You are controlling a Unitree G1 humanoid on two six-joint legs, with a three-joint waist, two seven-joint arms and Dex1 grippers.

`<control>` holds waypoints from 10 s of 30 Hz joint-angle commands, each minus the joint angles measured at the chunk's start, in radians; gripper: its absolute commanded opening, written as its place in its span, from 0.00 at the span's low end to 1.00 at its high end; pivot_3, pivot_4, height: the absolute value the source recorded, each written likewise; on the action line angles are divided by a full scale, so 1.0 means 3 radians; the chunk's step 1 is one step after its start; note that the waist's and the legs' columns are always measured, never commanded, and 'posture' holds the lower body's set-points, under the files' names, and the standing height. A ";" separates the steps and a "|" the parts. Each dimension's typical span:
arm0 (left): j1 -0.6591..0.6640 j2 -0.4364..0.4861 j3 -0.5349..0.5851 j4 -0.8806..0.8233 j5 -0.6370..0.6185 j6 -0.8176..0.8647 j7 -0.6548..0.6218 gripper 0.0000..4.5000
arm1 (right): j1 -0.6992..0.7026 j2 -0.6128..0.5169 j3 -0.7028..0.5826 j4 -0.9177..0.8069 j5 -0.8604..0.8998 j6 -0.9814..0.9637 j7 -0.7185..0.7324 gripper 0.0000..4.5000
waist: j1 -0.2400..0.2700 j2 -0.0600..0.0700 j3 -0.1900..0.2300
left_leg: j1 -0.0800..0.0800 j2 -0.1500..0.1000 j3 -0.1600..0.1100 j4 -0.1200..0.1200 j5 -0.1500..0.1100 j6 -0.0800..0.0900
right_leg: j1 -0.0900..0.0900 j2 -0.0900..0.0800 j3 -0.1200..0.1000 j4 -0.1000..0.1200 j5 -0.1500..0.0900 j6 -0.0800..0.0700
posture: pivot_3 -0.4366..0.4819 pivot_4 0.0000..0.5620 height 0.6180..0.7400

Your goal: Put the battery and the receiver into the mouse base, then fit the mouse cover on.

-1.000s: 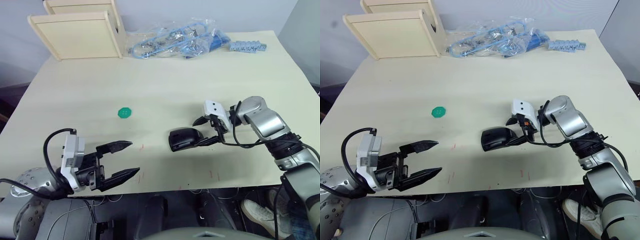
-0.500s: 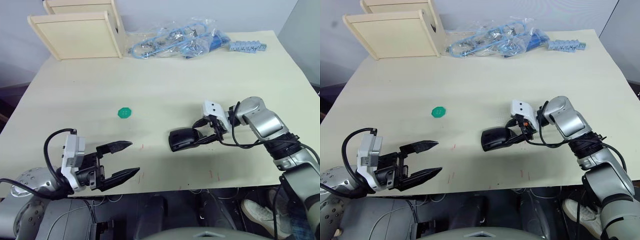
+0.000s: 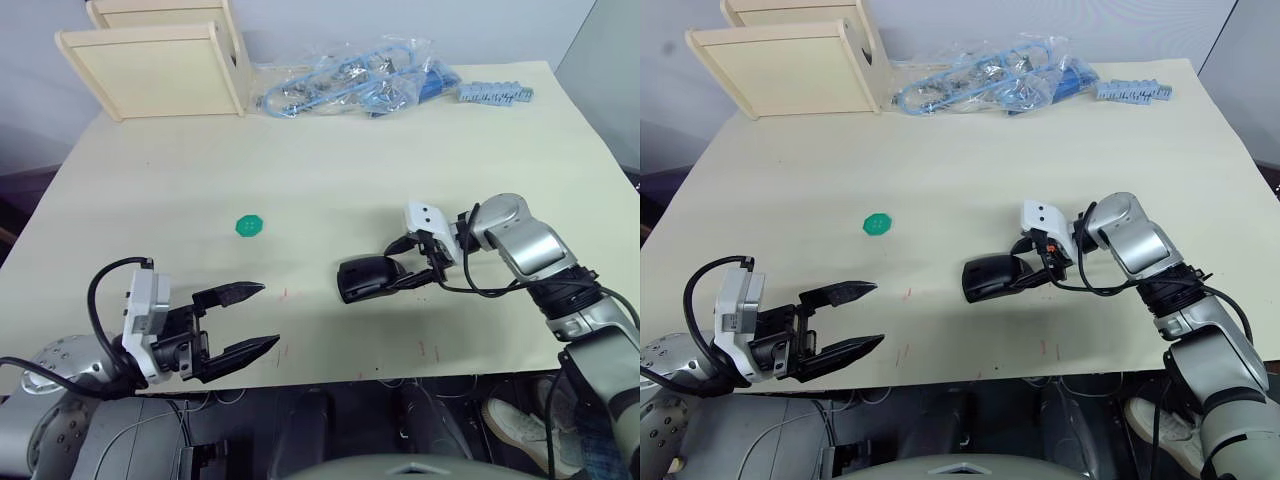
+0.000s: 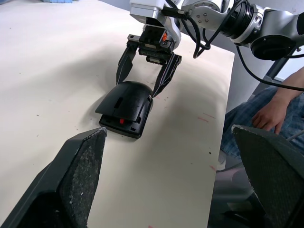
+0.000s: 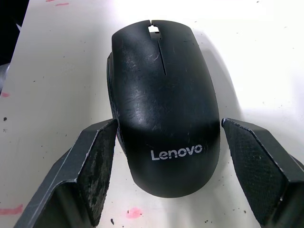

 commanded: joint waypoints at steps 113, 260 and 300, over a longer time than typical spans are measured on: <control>0.0123 -0.0018 0.0013 -0.0129 -0.0022 -0.0093 -0.0008 1.00 | -0.0481 -0.0176 0.0703 -0.1017 -0.0639 0.0810 -0.0038 0.58 | 0.0000 0.0000 0.0000 | -0.0001 0.0000 -0.0003 0.0000 0.0000 0.0000 | -0.0001 -0.0001 -0.0002 -0.0001 0.0000 0.0000 | 0.48 0.27 1.00; 0.0134 -0.0017 0.0006 -0.0088 -0.0002 -0.0099 -0.0001 1.00 | -0.0233 0.0313 0.0113 -0.1452 0.0241 0.0943 -0.0645 0.88 | -0.0001 -0.0001 0.0000 | -0.0001 0.0001 -0.0004 -0.0001 0.0000 0.0000 | 0.0000 -0.0001 -0.0002 0.0000 0.0000 0.0000 | 0.48 0.27 1.00; 0.0182 -0.0067 -0.0034 0.0077 0.0124 -0.0255 -0.0115 1.00 | 0.0109 0.0324 0.1057 -0.0571 -0.0365 0.0836 -0.0916 0.58 | 0.0019 -0.0004 -0.0014 | 0.0006 -0.0002 -0.0003 -0.0001 0.0000 0.0000 | 0.0007 -0.0001 -0.0003 -0.0001 0.0000 0.0000 | 0.48 0.27 1.00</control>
